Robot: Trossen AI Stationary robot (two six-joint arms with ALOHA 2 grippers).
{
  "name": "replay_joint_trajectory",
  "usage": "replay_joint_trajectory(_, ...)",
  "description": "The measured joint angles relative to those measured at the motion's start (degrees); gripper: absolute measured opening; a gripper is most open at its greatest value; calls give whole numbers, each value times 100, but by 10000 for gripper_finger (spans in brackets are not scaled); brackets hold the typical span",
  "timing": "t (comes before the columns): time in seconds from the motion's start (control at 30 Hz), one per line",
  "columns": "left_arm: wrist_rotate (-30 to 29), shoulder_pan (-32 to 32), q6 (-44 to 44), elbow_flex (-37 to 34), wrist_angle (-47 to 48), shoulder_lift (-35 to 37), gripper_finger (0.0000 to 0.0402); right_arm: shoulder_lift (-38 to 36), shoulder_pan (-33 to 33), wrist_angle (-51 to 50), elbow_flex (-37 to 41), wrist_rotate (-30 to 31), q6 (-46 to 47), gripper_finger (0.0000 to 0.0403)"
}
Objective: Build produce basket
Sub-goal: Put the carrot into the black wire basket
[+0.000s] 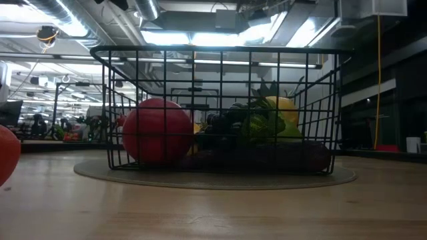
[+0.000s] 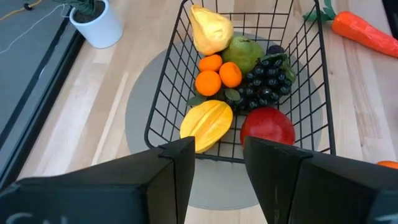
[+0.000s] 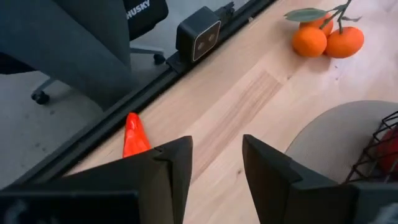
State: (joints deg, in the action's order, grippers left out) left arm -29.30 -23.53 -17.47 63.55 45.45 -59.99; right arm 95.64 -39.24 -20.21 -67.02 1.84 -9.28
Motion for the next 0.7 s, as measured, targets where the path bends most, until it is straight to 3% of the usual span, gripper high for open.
replay_joint_trajectory(0.17, -2, -2, -5, 1, -1, 0, 124, 0, -37, 249, 0, -17, 684, 132)
replay_joint_trajectory(0.37, -2, -2, -17, 0, -2, 0, 124, 49, 35, 97, -2, 566, 2071, 132)
replay_joint_trajectory(0.57, -2, -1, -17, 0, -6, 0, 125, 312, 26, -113, -2, 276, 2343, 136)
replay_joint_trajectory(0.7, -3, -1, -17, 0, -4, 0, 125, 475, 35, -368, -8, 167, 2879, 166)
